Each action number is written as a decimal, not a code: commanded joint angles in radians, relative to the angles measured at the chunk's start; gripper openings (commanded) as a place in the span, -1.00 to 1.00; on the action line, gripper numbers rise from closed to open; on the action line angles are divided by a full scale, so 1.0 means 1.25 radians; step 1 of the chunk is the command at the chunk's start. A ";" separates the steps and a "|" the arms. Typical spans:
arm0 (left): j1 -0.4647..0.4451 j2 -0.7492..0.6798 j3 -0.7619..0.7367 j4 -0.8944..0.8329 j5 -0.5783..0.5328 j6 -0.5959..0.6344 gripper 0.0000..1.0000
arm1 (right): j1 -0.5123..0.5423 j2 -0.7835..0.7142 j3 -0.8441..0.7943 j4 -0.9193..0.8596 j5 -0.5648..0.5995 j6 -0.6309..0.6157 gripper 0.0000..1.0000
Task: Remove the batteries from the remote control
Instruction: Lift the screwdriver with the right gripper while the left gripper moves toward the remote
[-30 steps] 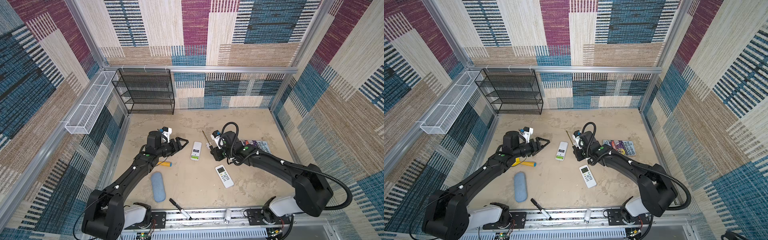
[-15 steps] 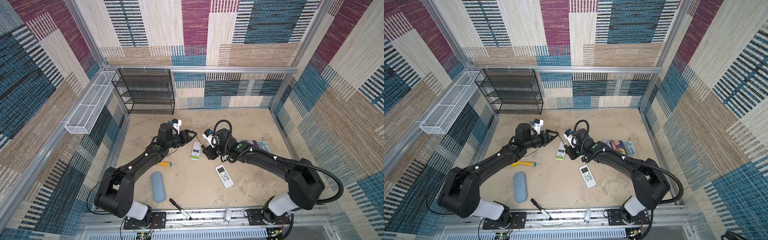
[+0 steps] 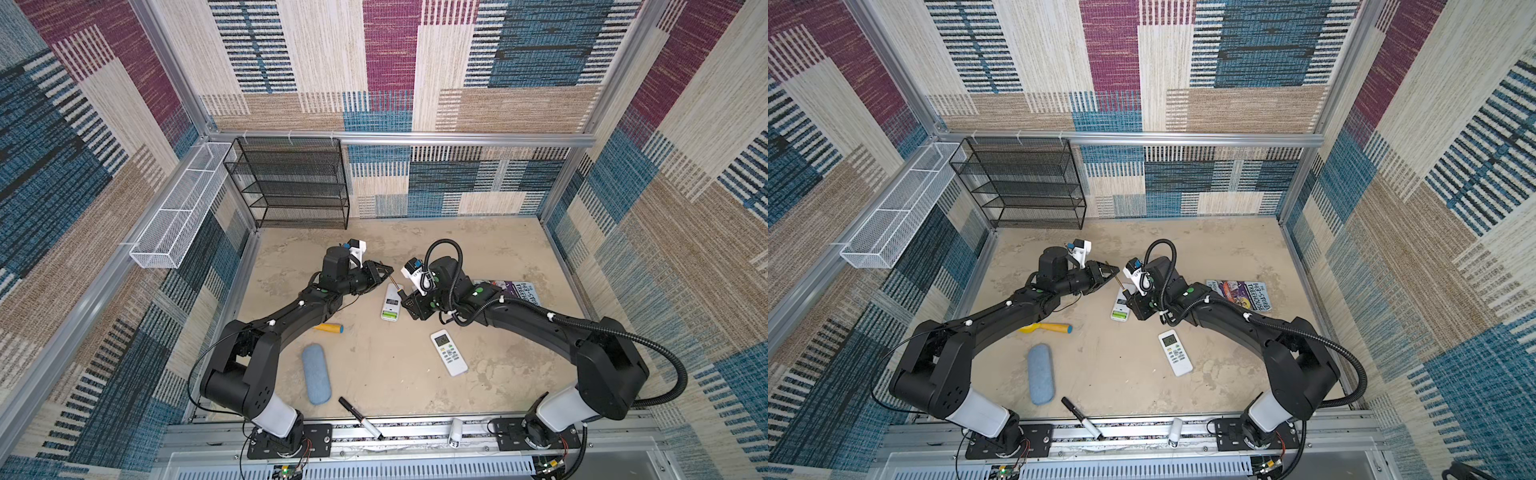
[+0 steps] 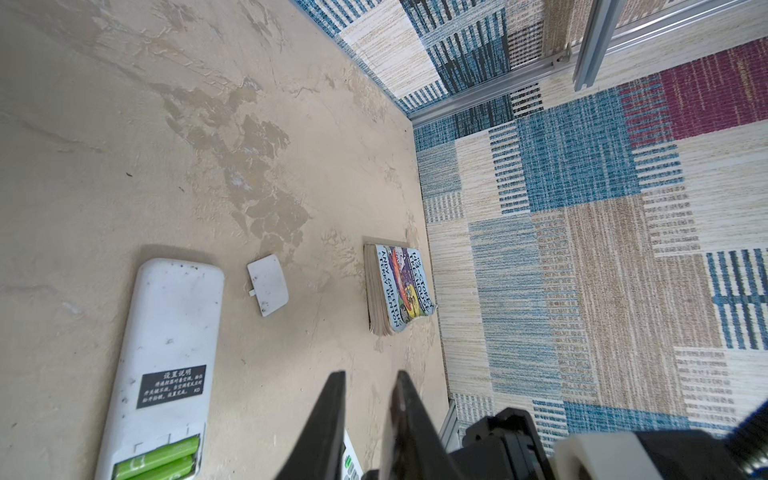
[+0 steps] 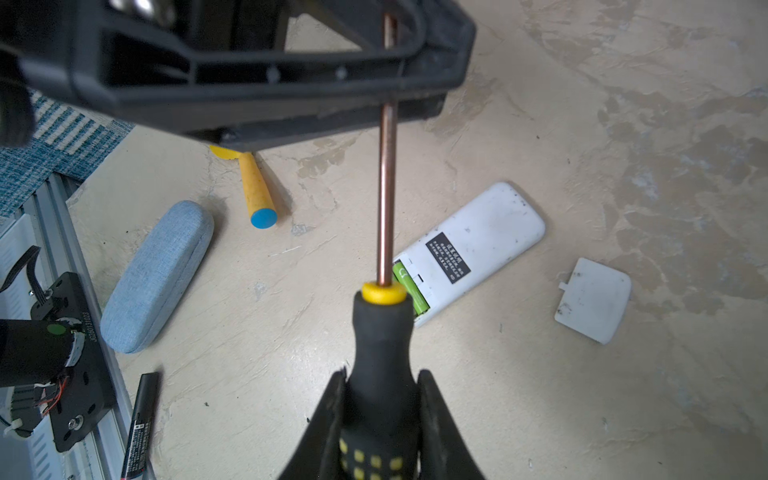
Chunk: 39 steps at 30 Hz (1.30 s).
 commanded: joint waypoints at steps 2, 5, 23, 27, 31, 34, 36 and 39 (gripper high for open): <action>0.001 0.007 0.006 0.038 0.010 -0.021 -0.84 | 0.000 0.001 0.010 0.028 0.014 -0.019 -1.00; 0.001 0.010 0.007 0.031 0.010 -0.028 -1.00 | 0.001 -0.001 0.005 0.040 0.026 -0.023 -1.00; 0.063 -0.055 -0.062 0.104 0.041 -0.222 -1.00 | -0.002 -0.175 -0.121 0.295 0.174 -0.140 0.82; 0.073 -0.075 -0.085 0.149 0.044 -0.259 -1.00 | -0.012 -0.210 -0.135 0.321 0.223 -0.146 0.99; 0.085 -0.078 -0.099 0.191 0.050 -0.303 -1.00 | -0.028 -0.211 -0.106 0.244 0.136 -0.195 0.99; 0.090 -0.072 -0.113 0.263 0.051 -0.355 -1.00 | -0.028 -0.222 -0.112 0.214 0.055 -0.230 0.97; 0.092 -0.065 -0.120 0.304 0.051 -0.394 -1.00 | -0.029 -0.231 -0.121 0.208 0.005 -0.239 0.87; 0.093 -0.054 -0.131 0.366 0.051 -0.449 -1.00 | -0.028 -0.239 -0.133 0.214 -0.047 -0.240 0.75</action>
